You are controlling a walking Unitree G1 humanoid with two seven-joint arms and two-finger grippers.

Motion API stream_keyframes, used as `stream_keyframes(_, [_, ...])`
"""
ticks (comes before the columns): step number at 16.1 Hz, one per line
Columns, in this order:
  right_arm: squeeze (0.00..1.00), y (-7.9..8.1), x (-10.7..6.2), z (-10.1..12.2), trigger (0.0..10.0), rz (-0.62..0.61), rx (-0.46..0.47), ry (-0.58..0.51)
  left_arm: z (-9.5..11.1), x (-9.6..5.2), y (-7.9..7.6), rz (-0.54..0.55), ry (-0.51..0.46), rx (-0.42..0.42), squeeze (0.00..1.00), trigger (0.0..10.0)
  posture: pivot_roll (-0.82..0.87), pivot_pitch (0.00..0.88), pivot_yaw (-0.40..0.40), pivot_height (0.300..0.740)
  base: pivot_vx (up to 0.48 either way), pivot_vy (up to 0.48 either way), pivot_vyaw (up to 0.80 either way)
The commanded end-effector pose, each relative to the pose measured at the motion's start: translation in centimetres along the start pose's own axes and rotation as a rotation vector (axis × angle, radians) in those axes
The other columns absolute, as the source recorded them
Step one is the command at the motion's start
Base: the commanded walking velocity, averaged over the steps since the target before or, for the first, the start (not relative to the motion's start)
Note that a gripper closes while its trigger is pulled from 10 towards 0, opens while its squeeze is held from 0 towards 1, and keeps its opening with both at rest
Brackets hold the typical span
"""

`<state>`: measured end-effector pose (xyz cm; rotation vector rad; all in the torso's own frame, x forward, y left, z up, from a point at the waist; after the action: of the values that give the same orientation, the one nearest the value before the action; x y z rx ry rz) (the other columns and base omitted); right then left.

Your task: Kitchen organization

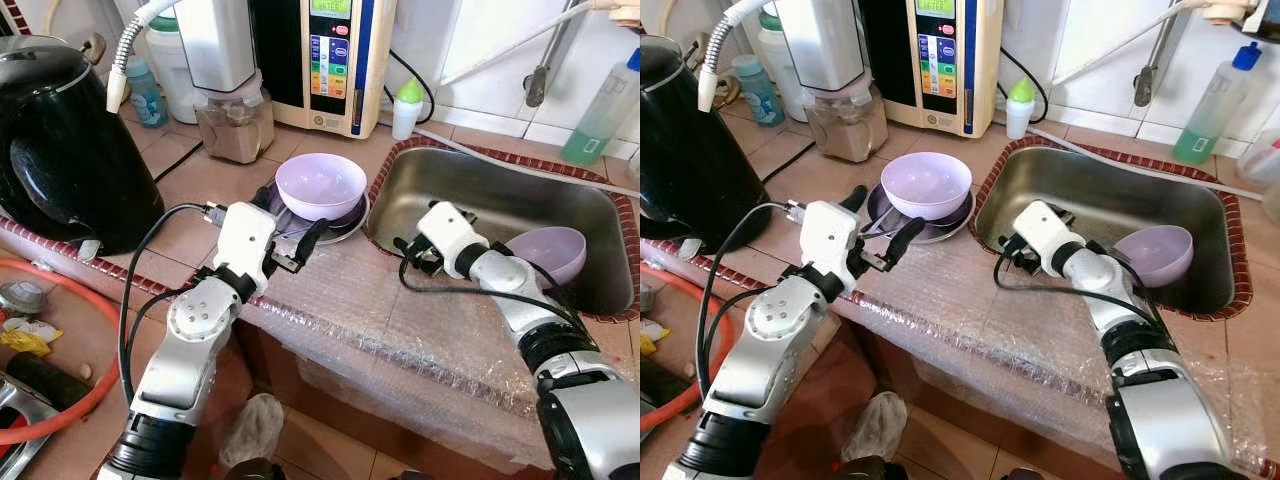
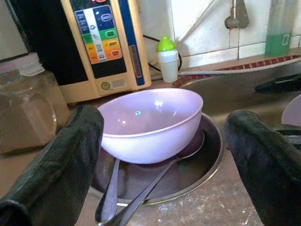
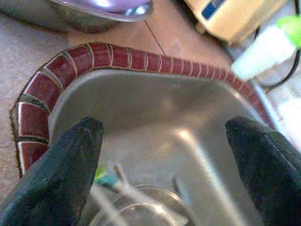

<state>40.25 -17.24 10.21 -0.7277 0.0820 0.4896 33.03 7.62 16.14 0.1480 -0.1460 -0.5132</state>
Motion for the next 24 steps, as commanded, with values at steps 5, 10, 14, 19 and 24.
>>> stream_keyframes(5, [0.36, -1.4, -0.4, 2.2, 10.0, -0.158, 0.164, -0.157, 0.5, 0.4, 1.6, 0.09, -0.011, -0.02, 0.0, 10.0, 0.0, 0.0, 0.061, 0.74, 0.0, 0.0, 0.0])
stream_keyframes(10, [0.0, -0.1, -2.1, 3.8, 10.0, -0.33, 0.378, -0.293, 1.0, 1.4, 5.1, 0.216, -0.001, -0.163, 0.0, 10.0, -0.01, 0.0, 0.073, 0.74, 0.0, 0.0, 0.0])
stream_keyframes(14, [0.0, 1.6, -3.6, 5.4, 10.0, -0.331, 0.46, -0.354, -0.2, 3.2, 7.7, 0.309, 0.074, -0.282, 0.0, 10.0, -0.04, 0.001, 0.087, 0.74, 0.0, 0.0, 0.0])
stream_keyframes(19, [0.0, 4.3, -4.9, 6.5, 10.0, -0.278, 0.531, -0.347, -1.1, 5.9, 8.3, 0.312, 0.147, -0.481, 0.0, 10.0, -0.08, 0.008, 0.109, 0.74, 0.0, 0.0, 0.0])
stream_keyframes(24, [0.0, 6.1, -5.1, 7.9, 10.0, -0.182, 0.539, -0.368, -3.2, 6.8, 6.3, 0.241, 0.294, -0.492, 0.0, 1.3, -0.08, 0.008, 0.113, 0.74, 0.0, 0.0, 0.0])
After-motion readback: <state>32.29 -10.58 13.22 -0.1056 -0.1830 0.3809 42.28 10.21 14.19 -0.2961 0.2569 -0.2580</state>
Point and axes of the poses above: a point about 5 cm out from each wrist's last joint towards the gripper, its own x axis pointing out of the wrist towards the gripper, its own z axis along the axis of the wrist's last joint, y = z × x, the point moved 5 cm from there along x, pointing out of the wrist towards the gripper
